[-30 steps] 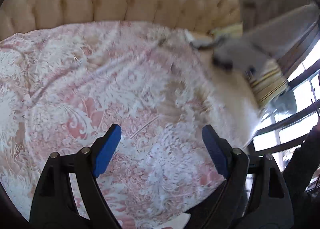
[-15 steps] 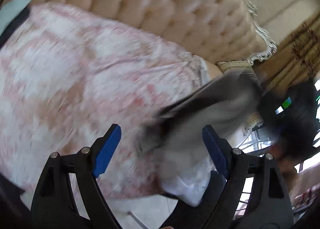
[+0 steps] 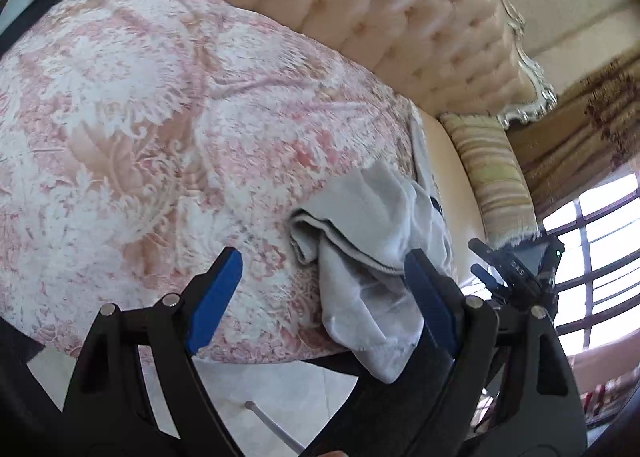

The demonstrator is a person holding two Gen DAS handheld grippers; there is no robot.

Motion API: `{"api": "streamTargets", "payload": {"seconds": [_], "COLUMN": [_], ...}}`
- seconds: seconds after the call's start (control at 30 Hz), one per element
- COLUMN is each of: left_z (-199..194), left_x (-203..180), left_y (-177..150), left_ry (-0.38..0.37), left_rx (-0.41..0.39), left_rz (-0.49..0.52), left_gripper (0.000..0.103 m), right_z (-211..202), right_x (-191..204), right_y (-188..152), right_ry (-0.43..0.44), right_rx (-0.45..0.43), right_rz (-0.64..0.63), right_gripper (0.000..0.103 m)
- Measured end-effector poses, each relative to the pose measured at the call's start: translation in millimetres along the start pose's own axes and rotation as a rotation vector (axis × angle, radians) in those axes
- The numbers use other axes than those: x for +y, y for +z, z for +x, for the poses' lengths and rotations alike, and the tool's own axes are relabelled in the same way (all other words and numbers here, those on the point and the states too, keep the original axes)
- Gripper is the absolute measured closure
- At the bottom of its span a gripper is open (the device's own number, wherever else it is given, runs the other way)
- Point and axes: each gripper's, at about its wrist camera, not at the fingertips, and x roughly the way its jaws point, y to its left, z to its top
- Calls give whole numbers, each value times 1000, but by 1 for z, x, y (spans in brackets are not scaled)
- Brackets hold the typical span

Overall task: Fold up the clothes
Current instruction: 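Reach the right gripper to the grey sweater and grasp it, then lift the grey sweater with the right gripper and shake it out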

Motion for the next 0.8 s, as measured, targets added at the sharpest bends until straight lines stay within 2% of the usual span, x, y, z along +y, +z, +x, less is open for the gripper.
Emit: {"api": "streamTargets", "payload": {"seconds": [0.1,0.2,0.27,0.37,0.4,0.43,0.47,0.5,0.53,0.57,0.8], "left_z": [7,10,11,8,4,0,-6,-11,-15,-20,-36], "left_x": [-5,-7,-8,-13,-17,-20,-23,-26,-29,-31,-30], "left_y": [-6,-12,-16,-20,-21,-21,-22,-22,-22,-22,-19], "left_ry": [10,22,36,87,114,136,163,193,223,247,341], "left_rx": [29,45,49,25,3,-15,-37,-59,-78,-93,-128], "left_rz": [23,32,44,97,124,145,169,189,207,222,261], "left_gripper": [18,18,18,18,18,18,18,18,18,18,18], "right_z": [21,51,66,80,80,77,73,70,64,58,4], "right_x": [-3,4,7,13,15,16,17,18,19,21,58], "right_y": [4,10,11,8,7,7,7,8,9,10,23], "right_ry": [-2,-48,-47,-61,-64,-55,-45,-36,-19,-2,93], "right_rx": [46,80,127,142,135,122,110,97,84,72,-47], "right_rz": [-49,-137,-142,-139,-141,-142,-142,-142,-144,-147,-176], "right_gripper": [23,23,23,19,21,37,64,69,79,84,86]}}
